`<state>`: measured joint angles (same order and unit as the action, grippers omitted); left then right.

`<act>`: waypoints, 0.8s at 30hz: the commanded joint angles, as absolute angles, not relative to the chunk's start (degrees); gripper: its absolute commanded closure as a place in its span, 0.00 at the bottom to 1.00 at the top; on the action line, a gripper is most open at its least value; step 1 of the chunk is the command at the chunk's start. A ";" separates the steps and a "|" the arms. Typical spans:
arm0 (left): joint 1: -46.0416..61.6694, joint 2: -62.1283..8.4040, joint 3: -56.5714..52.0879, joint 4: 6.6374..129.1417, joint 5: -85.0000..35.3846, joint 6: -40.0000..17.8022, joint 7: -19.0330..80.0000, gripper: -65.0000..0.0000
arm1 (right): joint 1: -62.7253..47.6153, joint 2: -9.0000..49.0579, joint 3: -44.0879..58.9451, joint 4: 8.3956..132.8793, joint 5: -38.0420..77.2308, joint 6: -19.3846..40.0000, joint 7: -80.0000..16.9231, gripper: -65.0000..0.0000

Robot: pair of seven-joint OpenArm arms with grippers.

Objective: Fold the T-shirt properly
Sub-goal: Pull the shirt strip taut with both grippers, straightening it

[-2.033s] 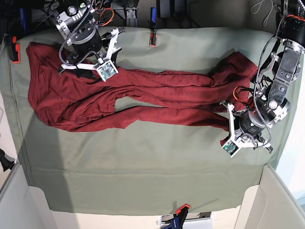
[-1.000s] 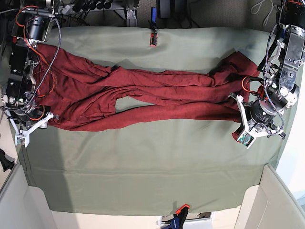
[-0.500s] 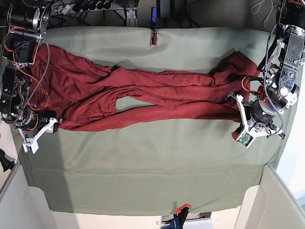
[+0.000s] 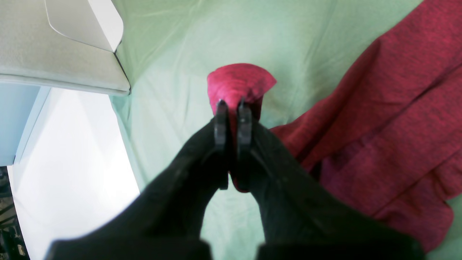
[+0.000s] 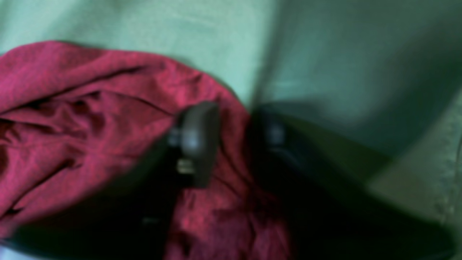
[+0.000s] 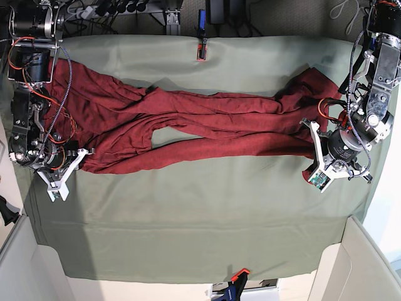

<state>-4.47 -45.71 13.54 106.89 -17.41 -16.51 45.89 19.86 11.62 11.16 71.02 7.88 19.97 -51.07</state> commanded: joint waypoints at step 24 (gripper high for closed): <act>-5.48 -51.62 7.05 113.67 -17.93 -13.72 45.74 1.00 | 15.38 15.90 11.18 86.35 6.66 21.91 -52.73 1.00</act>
<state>-4.56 -50.46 7.84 112.90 -18.39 -14.35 46.35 14.28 15.27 10.90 85.41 6.37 22.06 -53.80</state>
